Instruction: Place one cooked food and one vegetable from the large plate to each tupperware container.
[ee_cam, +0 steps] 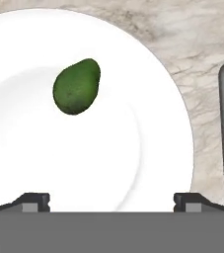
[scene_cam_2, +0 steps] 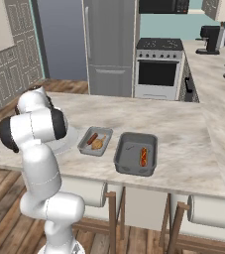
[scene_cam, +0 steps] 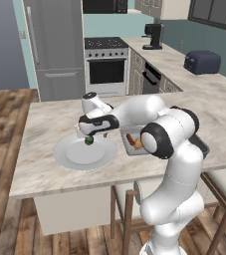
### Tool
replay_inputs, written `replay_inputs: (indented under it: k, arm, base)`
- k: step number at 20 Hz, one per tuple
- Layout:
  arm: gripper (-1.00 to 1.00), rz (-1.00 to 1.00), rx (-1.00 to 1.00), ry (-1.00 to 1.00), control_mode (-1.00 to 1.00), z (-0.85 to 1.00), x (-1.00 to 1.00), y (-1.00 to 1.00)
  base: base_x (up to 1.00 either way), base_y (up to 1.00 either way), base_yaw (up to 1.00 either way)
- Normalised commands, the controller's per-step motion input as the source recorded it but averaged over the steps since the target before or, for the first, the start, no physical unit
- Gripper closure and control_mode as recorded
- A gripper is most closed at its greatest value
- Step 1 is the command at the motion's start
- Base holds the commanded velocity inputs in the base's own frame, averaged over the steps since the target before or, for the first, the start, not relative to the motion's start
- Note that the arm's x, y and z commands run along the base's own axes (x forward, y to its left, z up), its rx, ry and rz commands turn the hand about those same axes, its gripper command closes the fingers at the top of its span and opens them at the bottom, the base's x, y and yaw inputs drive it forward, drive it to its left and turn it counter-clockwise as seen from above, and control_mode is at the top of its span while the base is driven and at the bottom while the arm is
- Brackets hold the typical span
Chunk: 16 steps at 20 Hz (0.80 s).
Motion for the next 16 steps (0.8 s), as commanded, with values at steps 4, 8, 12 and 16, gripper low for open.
replay_inputs:
  k: [4, 8, 12, 16]
  arm:
    - [-1.0, -0.1, 0.06, 0.0, -1.0, -0.25, 0.53, 0.22]
    - [-1.0, 0.04, 0.0, -0.04, -1.0, -0.08, 0.32, 0.0]
    - [-1.0, 0.03, 0.0, -0.06, -1.0, -0.19, 0.24, 0.0]
    - [-1.0, 0.03, 0.0, 0.0, -1.0, -0.36, 0.17, -0.02]
  base:
    - [0.0, 0.0, 0.0]
    - [0.0, 0.0, 0.0]
    - [0.0, 0.0, 0.0]
    - [0.0, 0.0, 0.0]
